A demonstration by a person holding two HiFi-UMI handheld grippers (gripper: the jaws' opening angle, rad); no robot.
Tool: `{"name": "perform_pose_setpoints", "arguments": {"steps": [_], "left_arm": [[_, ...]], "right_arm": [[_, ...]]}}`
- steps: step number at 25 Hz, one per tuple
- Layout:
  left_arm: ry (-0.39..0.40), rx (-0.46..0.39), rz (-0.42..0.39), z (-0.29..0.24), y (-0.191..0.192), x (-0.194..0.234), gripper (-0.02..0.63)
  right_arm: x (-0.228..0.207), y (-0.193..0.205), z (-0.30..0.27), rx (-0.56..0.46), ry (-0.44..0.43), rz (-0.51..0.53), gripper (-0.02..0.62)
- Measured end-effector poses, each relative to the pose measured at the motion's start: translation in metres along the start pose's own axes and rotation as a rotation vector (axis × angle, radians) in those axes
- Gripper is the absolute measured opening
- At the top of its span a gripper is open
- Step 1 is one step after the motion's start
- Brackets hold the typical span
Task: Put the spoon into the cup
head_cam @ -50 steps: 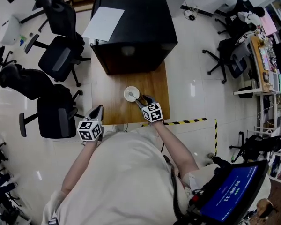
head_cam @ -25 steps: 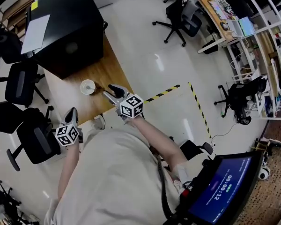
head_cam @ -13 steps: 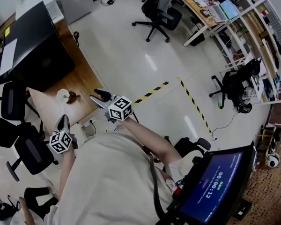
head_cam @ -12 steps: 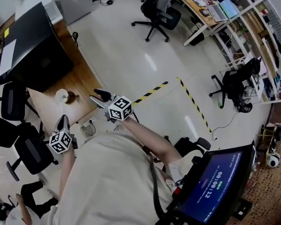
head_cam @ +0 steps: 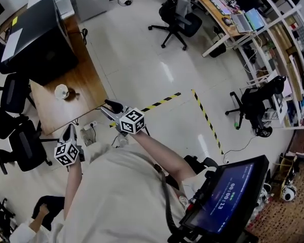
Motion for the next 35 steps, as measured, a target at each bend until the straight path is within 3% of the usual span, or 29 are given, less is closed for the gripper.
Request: {"name": "perform_pose_setpoints", "arguments": {"steps": [6,11,18,21,23,29,35], "left_arm": [[-0.045,-0.034,0.039,0.042,0.031,-0.009,-0.023],[-0.102,-0.052,0.100,0.092,0.054,0.029,-0.023],[-0.091,-0.069,0.110,0.144,0.064,0.083,-0.023],[-0.082,-0.059,0.134,0.170,0.068,0.106,-0.023],[-0.070,-0.045,0.134,0.183,0.073,0.117,-0.023],[-0.014,-0.009,0.095,0.178,0.063,0.155,-0.023],[0.005,-0.008,0.069,0.154,0.043,0.162,-0.023]], "right_arm": [[0.009,0.036,0.023,0.084,-0.009,0.045,0.153],[0.037,0.063,0.025,0.131,0.043,0.058,0.158],[0.081,0.100,0.030,0.158,0.112,-0.007,0.167],[0.108,0.120,0.028,0.228,0.165,0.056,0.164],[0.123,0.131,0.027,0.264,0.211,0.114,0.110],[0.139,0.132,-0.008,0.239,0.281,0.140,0.098],[0.132,0.124,-0.020,0.243,0.267,0.169,0.098]]}}
Point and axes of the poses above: the fingertips, and each gripper's own axes: z backward along the fingers, x to its left, y out of its underside, the point moved 1 cm from there along z, backward along the fingers, and after that the axes turned 1 degree about x, right-handed, at the moved point
